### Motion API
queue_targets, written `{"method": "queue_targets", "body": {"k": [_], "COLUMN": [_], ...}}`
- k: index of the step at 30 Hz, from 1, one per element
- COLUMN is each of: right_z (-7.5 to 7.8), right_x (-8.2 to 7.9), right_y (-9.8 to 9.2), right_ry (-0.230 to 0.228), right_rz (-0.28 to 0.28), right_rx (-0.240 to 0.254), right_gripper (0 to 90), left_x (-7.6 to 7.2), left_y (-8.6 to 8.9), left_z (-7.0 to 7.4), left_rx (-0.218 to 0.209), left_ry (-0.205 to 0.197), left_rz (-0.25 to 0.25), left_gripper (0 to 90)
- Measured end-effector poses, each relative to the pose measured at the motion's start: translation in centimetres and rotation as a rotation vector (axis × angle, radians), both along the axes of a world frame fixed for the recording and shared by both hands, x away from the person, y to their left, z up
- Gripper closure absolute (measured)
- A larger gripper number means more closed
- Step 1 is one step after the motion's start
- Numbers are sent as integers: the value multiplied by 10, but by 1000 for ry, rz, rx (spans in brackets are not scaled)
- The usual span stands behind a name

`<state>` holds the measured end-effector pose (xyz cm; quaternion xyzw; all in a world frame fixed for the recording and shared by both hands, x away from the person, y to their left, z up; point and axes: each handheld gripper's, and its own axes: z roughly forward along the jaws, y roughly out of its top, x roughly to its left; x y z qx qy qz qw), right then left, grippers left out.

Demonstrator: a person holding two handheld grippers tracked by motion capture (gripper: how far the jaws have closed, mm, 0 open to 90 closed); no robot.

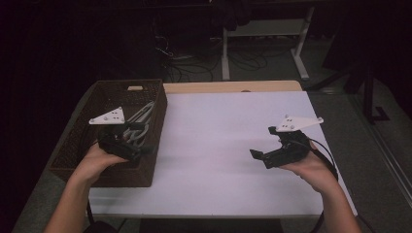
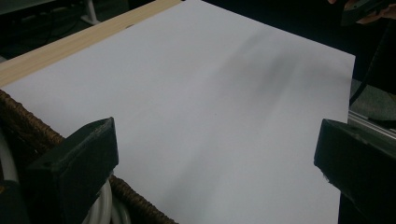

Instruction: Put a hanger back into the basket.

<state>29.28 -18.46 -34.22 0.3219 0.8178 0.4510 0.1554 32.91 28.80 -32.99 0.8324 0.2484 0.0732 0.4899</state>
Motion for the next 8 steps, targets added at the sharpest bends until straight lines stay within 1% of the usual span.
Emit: {"method": "queue_targets", "body": {"k": [8], "right_z": [-4], "right_x": [1], "right_y": [-1], "right_ry": [2], "right_rz": [-5], "right_rx": [-5], "right_gripper": [19], "left_x": [-1], "left_y": [0], "left_z": [1], "left_rx": [-4], "left_ry": [-8], "left_rz": [2], "left_gripper": [0]}}
